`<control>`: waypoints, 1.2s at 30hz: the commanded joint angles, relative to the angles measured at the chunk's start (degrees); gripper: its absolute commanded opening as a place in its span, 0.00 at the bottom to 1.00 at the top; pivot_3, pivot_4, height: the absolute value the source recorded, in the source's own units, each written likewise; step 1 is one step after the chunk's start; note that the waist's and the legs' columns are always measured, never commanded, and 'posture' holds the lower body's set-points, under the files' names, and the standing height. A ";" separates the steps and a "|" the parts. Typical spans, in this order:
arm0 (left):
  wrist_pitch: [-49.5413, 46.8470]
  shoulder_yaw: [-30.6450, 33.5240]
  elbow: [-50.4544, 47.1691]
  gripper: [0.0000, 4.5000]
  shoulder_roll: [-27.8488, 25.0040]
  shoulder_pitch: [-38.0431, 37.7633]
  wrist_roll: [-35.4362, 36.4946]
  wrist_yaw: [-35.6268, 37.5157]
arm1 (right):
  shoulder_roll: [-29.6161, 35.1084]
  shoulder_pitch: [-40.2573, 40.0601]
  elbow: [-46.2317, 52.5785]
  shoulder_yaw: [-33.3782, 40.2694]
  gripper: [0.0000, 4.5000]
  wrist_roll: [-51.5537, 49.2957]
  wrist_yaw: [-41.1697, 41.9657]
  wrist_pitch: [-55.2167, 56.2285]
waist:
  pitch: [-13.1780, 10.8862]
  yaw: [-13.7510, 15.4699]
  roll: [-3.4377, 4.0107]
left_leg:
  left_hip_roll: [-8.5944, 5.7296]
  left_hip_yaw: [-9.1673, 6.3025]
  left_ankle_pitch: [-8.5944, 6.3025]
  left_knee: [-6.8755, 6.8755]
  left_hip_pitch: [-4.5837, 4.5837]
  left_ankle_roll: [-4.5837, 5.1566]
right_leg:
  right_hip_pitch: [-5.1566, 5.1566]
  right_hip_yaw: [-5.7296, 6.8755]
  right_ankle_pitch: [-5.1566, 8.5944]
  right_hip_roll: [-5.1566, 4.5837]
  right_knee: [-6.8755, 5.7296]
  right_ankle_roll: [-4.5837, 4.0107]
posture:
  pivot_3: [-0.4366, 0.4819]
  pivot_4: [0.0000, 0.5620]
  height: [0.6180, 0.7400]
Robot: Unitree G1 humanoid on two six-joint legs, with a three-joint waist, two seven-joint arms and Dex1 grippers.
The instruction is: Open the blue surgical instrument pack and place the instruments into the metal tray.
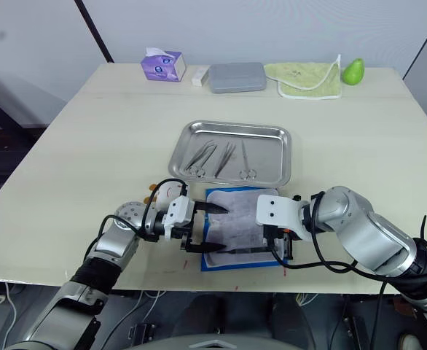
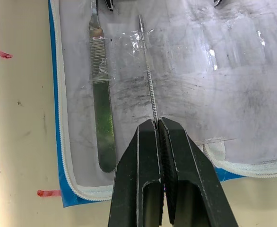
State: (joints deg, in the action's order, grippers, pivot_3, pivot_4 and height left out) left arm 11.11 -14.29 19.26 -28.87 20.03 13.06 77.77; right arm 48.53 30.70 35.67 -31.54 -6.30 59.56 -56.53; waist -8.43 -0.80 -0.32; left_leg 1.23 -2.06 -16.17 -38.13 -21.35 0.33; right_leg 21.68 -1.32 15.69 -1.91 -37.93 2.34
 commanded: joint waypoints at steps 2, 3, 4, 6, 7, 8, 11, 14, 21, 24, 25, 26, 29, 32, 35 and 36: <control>-1.35 -1.95 3.87 1.00 -0.50 -2.03 -3.39 -0.64 | 1.02 0.74 2.11 0.59 0.00 -0.51 -0.44 -0.60 | 0.00 0.00 0.01 | 0.00 0.00 0.00 0.00 0.00 0.00 | 0.00 0.00 0.00 0.00 0.00 0.00 | 0.48 0.27 1.00; -1.41 -1.96 3.76 1.00 -0.52 -2.03 -3.39 -0.65 | 1.23 0.67 2.25 0.65 0.00 -0.63 -0.46 -0.69 | -0.01 0.00 0.01 | 0.00 0.00 0.00 0.00 0.00 0.00 | 0.00 0.00 0.00 0.00 0.00 0.00 | 0.48 0.27 1.00; -1.50 -1.96 3.65 1.00 -0.53 -2.04 -3.37 -0.67 | 1.30 0.62 2.32 0.75 0.00 -0.79 -0.56 -0.77 | -0.01 0.00 0.01 | 0.00 0.00 0.00 0.00 -0.01 0.00 | 0.00 0.01 0.00 -0.01 0.00 0.00 | 0.48 0.27 1.00; -1.69 -2.04 3.37 1.00 -0.49 -2.02 -3.37 -0.72 | 1.83 0.35 2.46 0.76 0.00 -0.99 -0.61 -0.73 | -0.01 0.00 0.02 | 0.00 0.00 0.00 0.00 -0.01 0.00 | 0.00 0.00 0.00 -0.01 0.00 0.00 | 0.48 0.27 1.00; -1.83 -2.06 3.18 1.00 -0.46 -1.99 -3.34 -0.77 | 2.02 0.22 2.53 0.83 0.00 -1.11 -0.67 -0.76 | -0.02 0.00 0.03 | 0.00 0.00 0.00 0.00 -0.01 0.00 | 0.00 0.01 0.00 -0.01 0.00 0.00 | 0.48 0.27 1.00; -1.91 -2.08 3.06 1.00 -0.46 -1.98 -3.33 -0.80 | 2.23 0.13 2.62 0.91 0.00 -1.21 -0.69 -0.76 | -0.02 0.00 0.03 | 0.00 0.00 0.00 0.00 -0.01 0.00 | 0.00 0.01 0.00 -0.01 0.00 0.00 | 0.48 0.27 1.00; -2.08 -2.11 2.79 1.00 -0.53 -1.94 -3.27 -0.89 | 3.14 -0.04 3.09 1.55 0.00 -1.71 -0.55 -0.98 | -0.02 0.00 0.04 | 0.01 0.00 0.00 0.00 -0.01 0.00 | 0.00 0.01 0.00 -0.01 0.01 0.01 | 0.48 0.27 1.00; -2.18 -2.13 2.65 1.00 -0.61 -1.94 -3.25 -0.92 | 4.48 -0.18 3.58 2.17 0.00 -2.07 -0.31 -1.02 | -0.03 -0.01 0.06 | 0.01 0.00 0.00 0.00 -0.02 0.00 | 0.01 0.01 0.01 -0.02 0.01 0.01 | 0.48 0.27 1.00; -2.16 -2.16 2.95 1.00 -0.60 -1.68 -3.25 -0.81 | 8.98 -1.51 4.65 4.47 0.00 -3.22 0.37 -0.20 | -0.04 0.05 0.07 | 0.01 -0.04 0.00 0.00 -0.05 0.00 | 0.01 0.05 0.01 -0.04 0.03 0.01 | 0.48 0.27 1.00; -2.20 -2.21 2.98 1.00 -0.51 -1.56 -3.28 -0.88 | 11.56 -3.12 4.89 6.43 0.00 -3.91 0.68 0.64 | -0.06 0.04 0.10 | 0.02 -0.08 0.00 -0.01 -0.14 0.00 | 0.05 0.09 0.01 -0.06 0.06 0.02 | 0.48 0.27 1.00; -2.25 -2.23 2.89 1.00 -0.48 -1.57 -3.28 -0.92 | 12.46 -3.71 4.90 7.38 0.00 -4.22 0.85 0.87 | -0.06 0.05 0.11 | 0.02 -0.08 0.00 -0.01 -0.14 0.00 | 0.05 0.09 0.01 -0.06 0.06 0.02 | 0.48 0.27 1.00; -2.32 -2.27 2.82 1.00 -0.44 -1.55 -3.27 -0.96 | 13.22 -4.05 4.77 8.18 0.00 -4.47 1.04 1.07 | -0.06 0.04 0.11 | 0.02 -0.10 0.00 -0.02 -0.16 0.00 | 0.06 0.11 0.01 -0.06 0.06 0.02 | 0.48 0.27 1.00; -2.46 -2.34 2.69 1.00 -0.33 -1.49 -3.23 -1.05 | 14.80 -4.53 4.24 10.81 0.00 -5.66 1.92 1.23 | -0.08 0.04 0.15 | 0.02 -0.09 0.00 -0.03 -0.17 0.00 | 0.07 0.11 0.01 -0.06 0.06 0.02 | 0.48 0.27 1.00; -2.49 -2.33 2.69 1.00 -0.30 -1.46 -3.18 -1.09 | 15.46 -5.35 3.91 15.22 0.00 -8.79 2.82 -0.08 | -0.09 0.06 0.16 | 0.02 -0.10 0.00 -0.02 -0.19 0.00 | 0.07 0.12 0.01 -0.06 0.06 0.02 | 0.48 0.27 1.00; -2.60 -2.30 2.53 1.00 -0.28 -1.50 -3.11 -1.16 | 15.14 -6.10 3.39 20.26 0.00 -12.65 3.20 -2.11 | -0.09 0.10 0.15 | 0.03 -0.11 0.00 -0.03 -0.21 0.00 | 0.07 0.14 0.01 -0.07 0.08 0.02 | 0.48 0.27 1.00; -2.65 -2.29 2.48 1.00 -0.27 -1.50 -3.09 -1.18 | 14.43 -6.05 3.11 22.30 0.00 -14.49 3.15 -3.22 | -0.09 0.10 0.16 | 0.03 -0.11 0.00 -0.03 -0.23 0.00 | 0.07 0.14 0.01 -0.08 0.08 0.02 | 0.48 0.27 1.00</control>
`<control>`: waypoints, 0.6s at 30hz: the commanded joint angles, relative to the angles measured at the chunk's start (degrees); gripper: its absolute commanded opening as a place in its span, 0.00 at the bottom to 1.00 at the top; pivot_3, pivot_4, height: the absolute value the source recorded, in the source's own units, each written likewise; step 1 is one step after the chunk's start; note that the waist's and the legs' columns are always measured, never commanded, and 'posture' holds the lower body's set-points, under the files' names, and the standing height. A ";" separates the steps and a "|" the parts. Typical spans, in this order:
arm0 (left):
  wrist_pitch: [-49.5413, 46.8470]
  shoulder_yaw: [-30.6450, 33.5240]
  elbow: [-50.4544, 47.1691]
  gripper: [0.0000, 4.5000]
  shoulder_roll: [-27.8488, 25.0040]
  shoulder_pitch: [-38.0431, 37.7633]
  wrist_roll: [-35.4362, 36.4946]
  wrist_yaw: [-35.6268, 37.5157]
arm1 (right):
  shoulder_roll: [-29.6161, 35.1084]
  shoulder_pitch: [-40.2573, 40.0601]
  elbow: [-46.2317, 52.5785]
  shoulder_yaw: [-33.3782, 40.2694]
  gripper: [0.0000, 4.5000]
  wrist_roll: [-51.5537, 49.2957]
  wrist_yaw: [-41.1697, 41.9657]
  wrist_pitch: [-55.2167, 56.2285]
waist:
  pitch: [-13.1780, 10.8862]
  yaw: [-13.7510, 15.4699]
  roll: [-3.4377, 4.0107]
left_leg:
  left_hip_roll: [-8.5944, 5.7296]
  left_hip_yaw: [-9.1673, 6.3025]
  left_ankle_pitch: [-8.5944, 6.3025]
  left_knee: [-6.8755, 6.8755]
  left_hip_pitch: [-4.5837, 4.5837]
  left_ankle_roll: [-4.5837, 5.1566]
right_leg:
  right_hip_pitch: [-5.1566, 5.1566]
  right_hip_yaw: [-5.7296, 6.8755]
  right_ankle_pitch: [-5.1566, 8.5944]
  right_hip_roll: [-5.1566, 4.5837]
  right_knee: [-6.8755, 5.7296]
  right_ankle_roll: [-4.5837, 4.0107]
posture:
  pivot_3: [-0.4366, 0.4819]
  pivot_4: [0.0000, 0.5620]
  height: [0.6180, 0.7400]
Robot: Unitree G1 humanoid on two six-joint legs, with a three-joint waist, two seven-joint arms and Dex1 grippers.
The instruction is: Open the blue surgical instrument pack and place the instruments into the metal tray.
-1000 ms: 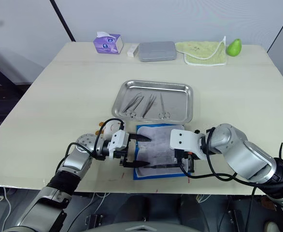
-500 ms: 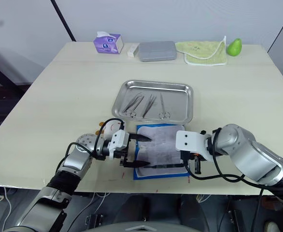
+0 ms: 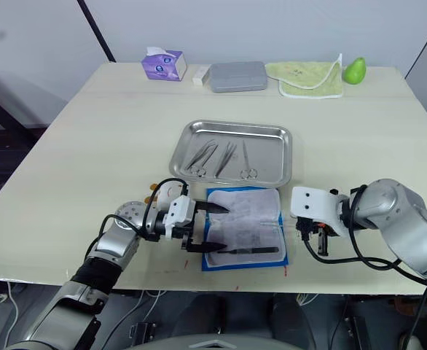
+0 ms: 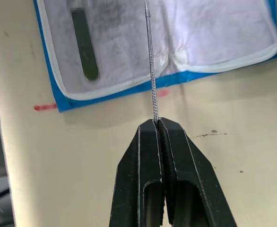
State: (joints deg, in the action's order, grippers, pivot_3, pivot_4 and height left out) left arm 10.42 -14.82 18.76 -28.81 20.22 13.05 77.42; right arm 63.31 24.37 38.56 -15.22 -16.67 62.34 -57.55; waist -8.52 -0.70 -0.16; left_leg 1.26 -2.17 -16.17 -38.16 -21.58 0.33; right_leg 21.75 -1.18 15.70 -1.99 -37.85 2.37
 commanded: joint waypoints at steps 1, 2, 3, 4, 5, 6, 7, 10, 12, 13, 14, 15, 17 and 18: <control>-2.03 -1.72 2.94 1.00 -0.33 -1.68 -3.04 -0.86 | -1.16 0.50 -0.10 7.61 0.00 -5.72 0.14 -3.15 | 0.00 0.00 0.00 | 0.00 0.00 0.00 0.00 0.00 0.00 | 0.00 0.00 0.00 0.00 0.00 0.00 | 0.48 0.27 1.00; -2.06 -1.71 2.89 1.00 -0.34 -1.69 -3.04 -0.87 | -2.16 0.93 -0.51 8.99 0.00 -7.12 -0.33 -3.88 | 0.00 0.00 0.00 | 0.00 -0.01 0.00 0.00 0.00 0.00 | 0.00 0.00 0.00 0.00 0.00 0.00 | 0.48 0.27 1.00; -2.17 -1.68 2.77 1.00 -0.32 -1.70 -3.00 -0.91 | -3.63 1.68 -1.01 10.14 0.00 -8.32 -1.26 -4.64 | 0.00 0.00 0.00 | 0.00 -0.01 0.00 0.00 0.00 0.00 | 0.00 0.01 0.00 0.00 0.00 0.00 | 0.48 0.27 1.00; -2.23 -1.67 2.67 1.00 -0.31 -1.71 -2.99 -0.95 | -5.35 2.34 -1.45 11.06 0.00 -9.23 -2.60 -5.56 | 0.00 -0.01 0.01 | 0.00 -0.01 0.00 0.00 0.00 0.00 | 0.00 0.01 0.00 0.01 0.00 0.00 | 0.48 0.27 1.00; -2.34 -1.67 2.50 1.00 -0.30 -1.72 -2.98 -0.99 | -7.54 3.30 -1.92 11.65 0.00 -9.82 -4.37 -6.27 | 0.00 -0.01 0.02 | -0.01 -0.01 0.00 0.00 0.00 0.00 | 0.00 0.00 0.00 0.01 -0.01 -0.01 | 0.48 0.27 1.00; -2.48 -1.66 2.33 1.00 -0.28 -1.74 -2.96 -1.05 | -9.30 4.20 -2.28 11.77 0.00 -9.99 -6.01 -6.74 | 0.00 -0.01 0.02 | -0.01 -0.01 0.00 0.00 0.00 0.00 | 0.00 0.00 0.00 0.01 -0.01 -0.01 | 0.48 0.27 1.00; -2.57 -1.66 2.22 1.00 -0.27 -1.75 -2.95 -1.08 | -10.34 4.78 -2.45 11.75 0.00 -10.13 -7.13 -7.06 | -0.01 -0.03 0.02 | -0.01 -0.02 0.00 -0.01 0.00 0.00 | 0.00 0.01 0.00 0.02 0.00 -0.01 | 0.48 0.27 1.00; -2.95 -1.65 1.72 1.00 -0.27 -1.82 -2.91 -1.30 | -16.92 9.15 -4.31 10.52 0.00 -9.60 -13.65 -9.94 | -0.03 -0.04 0.06 | -0.02 -0.01 0.00 -0.01 -0.03 0.00 | 0.02 0.00 -0.01 0.01 -0.01 -0.01 | 0.48 0.27 1.00; -3.24 -1.60 1.28 1.00 -0.32 -1.97 -2.89 -1.49 | -20.10 12.09 -5.34 8.35 0.00 -8.31 -17.83 -12.87 | -0.04 0.04 0.08 | -0.03 -0.02 0.00 -0.02 -0.07 0.00 | 0.07 0.00 -0.01 0.01 -0.03 -0.01 | 0.48 0.27 1.00; -3.36 -1.57 1.11 1.00 -0.35 -2.03 -2.88 -1.58 | -21.67 13.58 -6.06 7.12 0.00 -7.63 -19.97 -14.57 | -0.05 -0.04 0.10 | -0.03 -0.04 0.00 -0.03 -0.11 0.00 | 0.12 0.02 -0.01 0.02 -0.03 -0.01 | 0.48 0.27 1.00; -3.46 -1.54 0.98 1.00 -0.37 -2.07 -2.88 -1.65 | -22.70 14.62 -6.54 6.32 0.00 -7.31 -21.45 -15.87 | -0.05 -0.03 0.11 | -0.03 -0.01 0.00 -0.03 -0.13 0.00 | 0.17 -0.01 -0.02 0.01 -0.06 -0.01 | 0.48 0.27 1.00; -3.54 -1.50 0.90 1.00 -0.37 -2.10 -2.88 -1.72 | -23.86 15.63 -7.19 5.74 0.00 -6.86 -23.13 -17.34 | -0.06 0.01 0.12 | -0.03 -0.02 0.00 -0.03 -0.15 0.00 | 0.18 -0.01 -0.02 0.01 -0.06 -0.02 | 0.48 0.27 1.00; -3.66 -1.42 0.65 1.00 -0.43 -2.27 -2.88 -1.89 | -30.45 18.44 -10.72 7.12 0.00 -5.71 -28.76 -22.77 | -0.06 0.06 0.12 | -0.03 -0.07 0.00 -0.03 -0.22 0.00 | 0.24 0.04 -0.02 -0.01 -0.07 -0.02 | 0.48 0.27 1.00; -3.75 -1.35 0.49 1.00 -0.45 -2.39 -2.83 -2.02 | -34.82 19.75 -13.07 8.78 0.00 -4.66 -32.10 -25.39 | -0.06 -0.04 0.14 | -0.03 -0.05 0.00 -0.03 -0.22 0.00 | 0.26 0.02 -0.02 -0.01 -0.07 -0.03 | 0.48 0.27 1.00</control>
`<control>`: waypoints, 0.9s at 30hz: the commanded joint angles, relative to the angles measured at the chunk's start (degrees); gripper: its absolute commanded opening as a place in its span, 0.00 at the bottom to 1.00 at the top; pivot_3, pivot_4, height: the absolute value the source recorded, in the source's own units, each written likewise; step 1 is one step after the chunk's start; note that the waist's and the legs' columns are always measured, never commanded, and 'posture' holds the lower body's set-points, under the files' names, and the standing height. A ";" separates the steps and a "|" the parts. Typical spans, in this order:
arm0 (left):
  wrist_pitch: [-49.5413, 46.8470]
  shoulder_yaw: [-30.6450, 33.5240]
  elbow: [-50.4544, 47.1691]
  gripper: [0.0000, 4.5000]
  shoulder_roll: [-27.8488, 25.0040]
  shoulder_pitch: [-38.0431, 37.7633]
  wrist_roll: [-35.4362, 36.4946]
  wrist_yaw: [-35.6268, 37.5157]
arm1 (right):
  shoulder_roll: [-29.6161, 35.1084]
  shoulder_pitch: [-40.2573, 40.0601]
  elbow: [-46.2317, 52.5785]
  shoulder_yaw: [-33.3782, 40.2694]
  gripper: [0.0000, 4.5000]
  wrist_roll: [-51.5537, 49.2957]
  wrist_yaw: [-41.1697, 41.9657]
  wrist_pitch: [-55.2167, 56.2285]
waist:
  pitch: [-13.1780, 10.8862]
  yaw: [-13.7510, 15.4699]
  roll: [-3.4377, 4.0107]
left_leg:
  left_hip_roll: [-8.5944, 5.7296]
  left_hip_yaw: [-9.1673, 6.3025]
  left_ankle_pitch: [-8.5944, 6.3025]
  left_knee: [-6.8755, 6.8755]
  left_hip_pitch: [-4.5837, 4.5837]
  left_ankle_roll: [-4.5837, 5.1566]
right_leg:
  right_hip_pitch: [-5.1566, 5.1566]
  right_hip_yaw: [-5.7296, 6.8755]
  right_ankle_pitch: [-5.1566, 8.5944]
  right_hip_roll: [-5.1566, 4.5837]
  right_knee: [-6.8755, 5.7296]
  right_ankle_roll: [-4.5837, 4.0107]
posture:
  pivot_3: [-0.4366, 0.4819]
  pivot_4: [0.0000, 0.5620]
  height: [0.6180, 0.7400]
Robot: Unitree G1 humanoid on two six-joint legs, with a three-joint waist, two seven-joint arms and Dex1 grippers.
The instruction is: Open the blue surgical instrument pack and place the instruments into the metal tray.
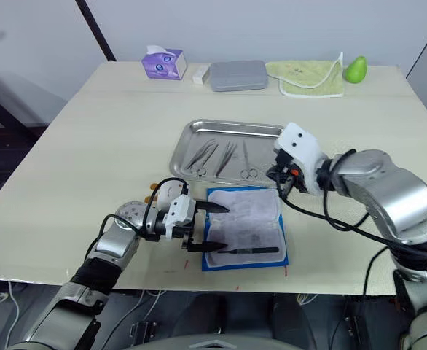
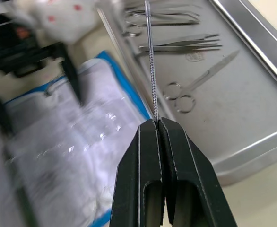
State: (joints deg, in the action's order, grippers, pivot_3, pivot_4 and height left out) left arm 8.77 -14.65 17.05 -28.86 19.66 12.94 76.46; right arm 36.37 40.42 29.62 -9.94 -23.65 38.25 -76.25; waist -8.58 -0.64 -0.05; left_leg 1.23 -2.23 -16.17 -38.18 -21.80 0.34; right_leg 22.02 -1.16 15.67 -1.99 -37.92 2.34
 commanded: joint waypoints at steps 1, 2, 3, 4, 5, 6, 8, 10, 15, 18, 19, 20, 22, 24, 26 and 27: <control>-2.15 -1.49 2.06 1.00 -0.42 -1.93 -2.72 -1.15 | -11.85 4.84 -6.39 5.17 0.00 3.61 -11.06 -8.98 | 0.01 -0.15 0.04 | -0.02 0.05 0.00 0.00 0.01 0.00 | 0.02 -0.05 0.00 0.00 -0.04 0.00 | 0.48 0.27 1.00; -2.32 -1.42 1.81 1.00 -0.40 -2.03 -2.67 -1.29 | -16.81 5.97 -9.56 7.82 0.00 5.82 -15.28 -10.29 | 0.00 -0.02 0.07 | -0.03 0.06 0.00 0.00 0.01 0.00 | 0.06 -0.09 -0.01 0.02 -0.10 -0.01 | 0.48 0.27 1.00; -2.44 -1.38 1.65 1.00 -0.39 -2.08 -2.64 -1.38 | -20.10 6.76 -11.63 9.65 0.00 7.40 -18.21 -11.17 | 0.00 0.04 0.07 | -0.03 0.04 0.00 0.00 -0.04 0.00 | 0.09 -0.07 -0.01 0.02 -0.11 -0.01 | 0.48 0.27 1.00; -2.49 -1.40 1.49 1.00 -0.40 -2.15 -2.65 -1.47 | -22.36 7.33 -13.22 11.01 0.00 8.51 -20.45 -11.44 | 0.01 -0.11 0.06 | -0.03 -0.01 0.01 0.00 -0.07 0.00 | 0.11 0.00 -0.01 0.00 -0.09 -0.01 | 0.48 0.27 1.00; -2.62 -1.37 1.30 1.00 -0.36 -2.25 -2.62 -1.54 | -24.04 7.80 -14.95 11.46 0.00 9.51 -22.20 -10.95 | 0.02 -0.01 0.13 | -0.02 0.09 0.00 0.00 -0.05 0.00 | 0.11 -0.09 -0.01 0.04 -0.11 -0.01 | 0.48 0.27 1.00; -2.66 -1.36 1.26 1.00 -0.33 -2.27 -2.61 -1.58 | -25.60 8.27 -16.50 12.14 0.00 10.39 -23.83 -10.37 | 0.02 0.08 0.14 | -0.08 0.07 0.01 0.01 -0.12 0.00 | 0.19 -0.09 -0.02 0.02 -0.12 0.00 | 0.48 0.27 1.00; -2.73 -1.35 1.20 1.00 -0.29 -2.27 -2.60 -1.61 | -27.79 9.10 -19.85 13.08 0.00 11.41 -26.04 -9.14 | 0.01 0.02 0.16 | -0.09 0.07 0.01 0.01 -0.14 0.00 | 0.20 -0.07 -0.02 0.00 -0.10 0.00 | 0.48 0.27 1.00; -2.71 -1.36 1.24 1.00 -0.27 -2.26 -2.64 -1.63 | -29.42 9.62 -22.74 14.08 0.00 12.41 -28.18 -7.70 | 0.00 -0.09 0.17 | -0.13 0.10 0.00 0.02 -0.14 0.00 | 0.20 -0.09 -0.02 -0.02 -0.10 0.01 | 0.48 0.27 1.00; -2.63 -1.26 1.36 1.00 -0.22 -2.32 -2.69 -1.70 | -32.31 9.68 -26.79 15.99 0.00 13.74 -31.63 -4.40 | -0.03 -0.26 0.23 | -0.13 0.10 0.01 0.02 -0.11 0.00 | 0.21 -0.09 -0.02 0.02 -0.16 0.00 | 0.48 0.27 1.00; -2.58 -1.22 1.30 1.00 -0.21 -2.47 -2.71 -1.75 | -33.54 9.40 -28.27 16.17 0.00 14.23 -32.90 -2.69 | -0.03 -0.26 0.24 | -0.13 0.10 0.01 0.02 -0.11 0.00 | 0.21 -0.09 -0.02 0.01 -0.16 0.01 | 0.48 0.27 1.00; -2.57 -1.21 1.28 1.00 -0.23 -2.53 -2.71 -1.77 | -33.94 9.27 -28.60 16.13 0.00 14.34 -33.25 -2.20 | -0.03 -0.28 0.24 | -0.13 0.11 0.01 0.02 -0.11 0.00 | 0.21 -0.10 -0.02 0.01 -0.16 0.01 | 0.48 0.27 1.00; -2.51 -1.20 1.30 1.00 -0.25 -2.57 -2.73 -1.78 | -34.40 9.13 -28.97 16.00 0.00 14.44 -33.62 -1.70 | -0.03 -0.29 0.24 | -0.13 0.11 0.01 0.02 -0.11 0.00 | 0.21 -0.10 -0.02 0.01 -0.16 0.01 | 0.48 0.27 1.00; -2.47 -1.16 1.29 1.00 -0.28 -2.64 -2.75 -1.81 | -35.21 8.96 -29.66 16.03 0.00 14.62 -34.45 -0.89 | -0.03 -0.32 0.24 | -0.13 0.11 0.01 0.02 -0.10 0.00 | 0.21 -0.10 -0.02 0.01 -0.17 0.01 | 0.48 0.27 1.00; -2.43 -1.13 1.36 1.00 -0.27 -2.64 -2.78 -1.84 | -35.76 8.91 -30.33 15.97 0.00 14.76 -35.07 -0.15 | -0.03 -0.32 0.25 | -0.13 0.11 0.01 0.02 -0.10 0.00 | 0.21 -0.10 -0.02 0.02 -0.17 0.01 | 0.48 0.27 1.00; -2.37 -1.12 1.50 1.00 -0.22 -2.58 -2.80 -1.85 | -36.37 8.87 -30.85 16.07 0.00 14.90 -35.71 0.43 | -0.03 -0.33 0.25 | -0.13 0.11 0.01 0.02 -0.10 0.00 | 0.21 -0.10 -0.02 0.01 -0.17 0.01 | 0.48 0.27 1.00; -2.35 -1.12 1.41 1.00 -0.24 -2.68 -2.79 -1.88 | -36.59 8.74 -30.86 16.08 0.00 14.90 -35.98 0.57 | -0.03 -0.33 0.25 | -0.13 0.11 0.01 0.02 -0.10 0.00 | 0.21 -0.10 -0.02 0.01 -0.17 0.01 | 0.48 0.27 1.00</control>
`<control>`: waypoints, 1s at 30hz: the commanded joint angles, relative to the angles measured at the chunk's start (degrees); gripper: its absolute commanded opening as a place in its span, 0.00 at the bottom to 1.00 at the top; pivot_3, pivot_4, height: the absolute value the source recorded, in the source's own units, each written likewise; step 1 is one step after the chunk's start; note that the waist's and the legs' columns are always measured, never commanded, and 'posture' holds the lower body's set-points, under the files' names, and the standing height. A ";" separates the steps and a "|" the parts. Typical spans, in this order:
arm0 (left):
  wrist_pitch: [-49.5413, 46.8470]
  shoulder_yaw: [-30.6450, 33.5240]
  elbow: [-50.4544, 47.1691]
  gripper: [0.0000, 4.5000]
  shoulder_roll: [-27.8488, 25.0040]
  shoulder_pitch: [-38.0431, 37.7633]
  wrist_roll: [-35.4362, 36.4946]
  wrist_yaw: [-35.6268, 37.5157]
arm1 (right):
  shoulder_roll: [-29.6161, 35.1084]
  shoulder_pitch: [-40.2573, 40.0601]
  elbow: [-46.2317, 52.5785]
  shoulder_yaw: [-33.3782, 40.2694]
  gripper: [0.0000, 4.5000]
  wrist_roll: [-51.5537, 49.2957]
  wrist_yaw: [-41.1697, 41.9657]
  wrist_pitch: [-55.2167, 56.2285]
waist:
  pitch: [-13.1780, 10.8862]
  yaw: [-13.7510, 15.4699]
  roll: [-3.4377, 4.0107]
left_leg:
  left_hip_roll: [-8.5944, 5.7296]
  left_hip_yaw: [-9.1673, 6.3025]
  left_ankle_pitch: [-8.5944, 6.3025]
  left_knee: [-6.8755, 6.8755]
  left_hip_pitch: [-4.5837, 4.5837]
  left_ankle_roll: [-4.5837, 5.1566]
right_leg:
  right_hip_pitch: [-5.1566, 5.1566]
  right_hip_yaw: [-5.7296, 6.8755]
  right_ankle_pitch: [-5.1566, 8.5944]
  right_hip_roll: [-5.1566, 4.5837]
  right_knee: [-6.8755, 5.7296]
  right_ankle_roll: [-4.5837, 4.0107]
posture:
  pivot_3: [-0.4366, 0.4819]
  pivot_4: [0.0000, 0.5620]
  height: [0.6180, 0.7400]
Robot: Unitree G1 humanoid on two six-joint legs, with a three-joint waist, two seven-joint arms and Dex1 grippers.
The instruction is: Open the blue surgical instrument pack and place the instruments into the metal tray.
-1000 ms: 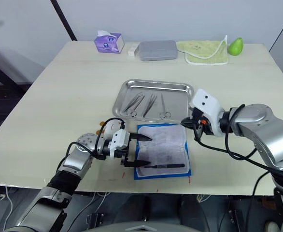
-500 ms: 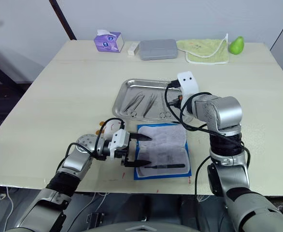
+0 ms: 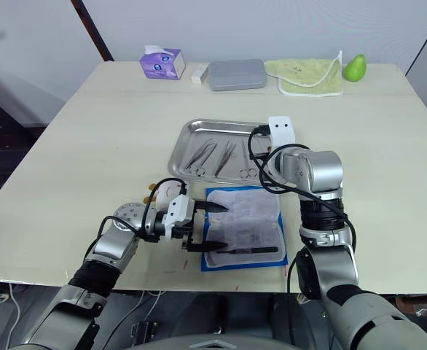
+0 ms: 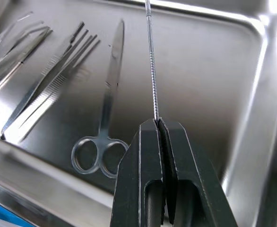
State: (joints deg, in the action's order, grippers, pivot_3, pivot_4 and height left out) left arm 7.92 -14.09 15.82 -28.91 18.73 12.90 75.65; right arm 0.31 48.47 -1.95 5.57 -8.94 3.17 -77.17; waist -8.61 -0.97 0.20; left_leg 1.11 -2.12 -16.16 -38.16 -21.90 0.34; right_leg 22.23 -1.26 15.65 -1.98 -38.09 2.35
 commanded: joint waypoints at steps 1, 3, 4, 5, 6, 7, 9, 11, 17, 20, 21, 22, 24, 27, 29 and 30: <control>-1.46 -1.69 2.59 1.00 -0.19 -1.82 -2.75 -1.09 | -0.71 0.53 0.62 0.45 0.00 0.18 -1.04 1.71 | 0.00 -0.01 0.00 | 0.00 0.00 0.00 0.00 0.00 0.00 | 0.00 0.00 0.00 0.00 0.00 0.00 | 0.48 0.27 1.00; -1.41 -1.69 2.55 1.00 -0.17 -1.93 -2.75 -1.12 | -1.02 0.27 0.12 0.33 0.00 0.30 -1.50 2.38 | -0.01 -0.02 0.01 | 0.00 0.00 0.00 0.00 0.00 0.00 | 0.00 0.00 0.00 0.00 0.00 0.00 | 0.48 0.27 1.00; -1.37 -1.68 2.62 1.00 -0.13 -1.92 -2.76 -1.13 | -1.13 0.25 -0.36 0.33 0.00 0.40 -1.73 2.86 | -0.01 -0.02 0.01 | 0.00 0.00 0.00 0.00 0.00 0.00 | 0.00 0.00 0.00 0.00 0.00 0.00 | 0.48 0.27 1.00; -1.33 -1.68 2.64 1.00 -0.13 -1.96 -2.76 -1.13 | -1.22 0.21 -0.76 0.32 0.00 0.44 -1.88 3.27 | 0.00 -0.03 0.01 | 0.00 0.00 0.00 0.00 0.00 0.00 | 0.00 0.00 0.00 0.00 0.00 0.00 | 0.48 0.27 1.00; -1.32 -1.68 2.63 1.00 -0.13 -1.98 -2.76 -1.12 | -1.26 0.17 -1.11 0.27 0.00 0.45 -1.95 3.64 | -0.01 -0.03 0.02 | 0.00 0.00 0.00 0.01 0.01 0.00 | 0.00 0.00 0.00 0.00 0.00 0.00 | 0.48 0.27 1.00; -1.32 -1.68 2.62 1.00 -0.13 -2.00 -2.74 -1.12 | -1.29 0.14 -1.39 0.19 0.00 0.49 -1.97 3.96 | -0.01 -0.04 0.01 | 0.00 0.01 0.00 0.01 0.00 0.00 | 0.00 -0.01 0.00 0.00 0.00 0.00 | 0.48 0.27 1.00; -1.29 -1.68 2.66 1.00 -0.13 -2.01 -2.75 -1.12 | -1.43 0.11 -1.89 0.13 0.00 0.51 -2.01 4.53 | -0.01 -0.04 0.02 | 0.00 0.01 0.00 0.01 0.01 0.00 | 0.00 -0.01 0.00 0.00 0.00 0.00 | 0.48 0.27 1.00; -1.30 -1.68 2.70 1.00 -0.13 -1.99 -2.77 -1.14 | -1.52 0.07 -2.36 0.05 0.00 0.46 -1.99 4.97 | -0.01 -0.04 0.02 | 0.00 0.01 0.00 0.01 0.01 0.00 | 0.00 -0.01 0.00 0.00 0.00 0.00 | 0.48 0.27 1.00; -1.24 -1.71 2.88 1.00 -0.18 -1.95 -2.88 -1.16 | -1.38 -0.33 -3.97 -0.44 0.00 0.43 -1.69 6.10 | -0.01 -0.05 0.02 | 0.00 0.01 0.00 0.01 0.01 0.00 | 0.00 -0.01 0.00 0.00 0.00 0.00 | 0.48 0.27 1.00; -1.24 -1.70 2.67 1.00 -0.25 -2.13 -2.84 -1.16 | -1.35 -0.49 -4.40 -0.66 0.00 0.39 -1.55 6.40 | -0.01 -0.05 0.02 | 0.00 0.01 0.00 0.01 0.01 0.00 | 0.00 -0.01 0.00 0.00 0.00 0.00 | 0.48 0.27 1.00; -1.24 -1.69 2.61 1.00 -0.27 -2.19 -2.82 -1.16 | -1.36 -0.54 -4.50 -0.75 0.00 0.38 -1.49 6.46 | -0.01 -0.05 0.02 | 0.00 0.01 0.00 0.01 0.01 0.00 | 0.00 -0.01 0.00 0.00 0.01 0.00 | 0.48 0.27 1.00; -1.24 -1.69 2.57 1.00 -0.27 -2.23 -2.80 -1.16 | -1.39 -0.60 -4.66 -0.81 0.00 0.37 -1.45 6.60 | -0.01 -0.06 0.03 | 0.00 0.01 0.00 0.02 0.01 0.00 | 0.00 -0.01 0.00 0.00 0.01 0.00 | 0.48 0.27 1.00; -1.24 -1.69 2.56 1.00 -0.25 -2.24 -2.80 -1.18 | -1.37 -0.69 -5.00 -0.95 0.00 0.42 -1.34 6.90 | -0.01 -0.06 0.03 | 0.01 0.01 0.00 0.02 0.01 0.00 | 0.00 -0.02 0.00 0.00 0.01 0.00 | 0.48 0.27 1.00; -1.28 -1.69 2.41 1.00 -0.28 -2.34 -2.75 -1.23 | -1.32 -0.97 -5.40 -1.11 0.00 0.48 -1.22 7.47 | -0.01 -0.07 0.04 | 0.01 0.01 0.00 0.02 0.02 0.00 | 0.00 -0.02 0.00 0.00 0.01 0.00 | 0.48 0.27 1.00; -1.52 -1.72 2.10 1.00 -0.27 -2.39 -2.70 -1.33 | -1.09 -1.27 -5.69 -1.31 0.00 0.41 -0.84 7.84 | -0.01 -0.07 0.04 | 0.01 0.01 0.00 0.02 0.01 0.00 | 0.00 -0.02 0.00 0.00 0.01 0.00 | 0.48 0.27 1.00; -1.69 -1.73 1.90 1.00 -0.27 -2.42 -2.66 -1.38 | -0.79 -1.41 -5.66 -1.65 0.06 0.43 -0.50 7.97 | -0.01 -0.07 0.04 | 0.01 0.01 0.00 0.02 0.01 0.00 | 0.00 -0.02 0.00 0.00 0.01 0.00 | 0.48 0.27 1.00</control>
State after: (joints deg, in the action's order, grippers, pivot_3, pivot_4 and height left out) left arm 8.02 -13.99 15.36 -28.92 18.25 12.90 75.09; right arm -0.76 47.05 -8.13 4.36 -8.24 2.20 -70.43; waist -8.62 -1.04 0.24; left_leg 1.12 -2.11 -16.16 -38.14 -21.89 0.34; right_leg 22.23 -1.28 15.66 -1.98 -38.07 2.35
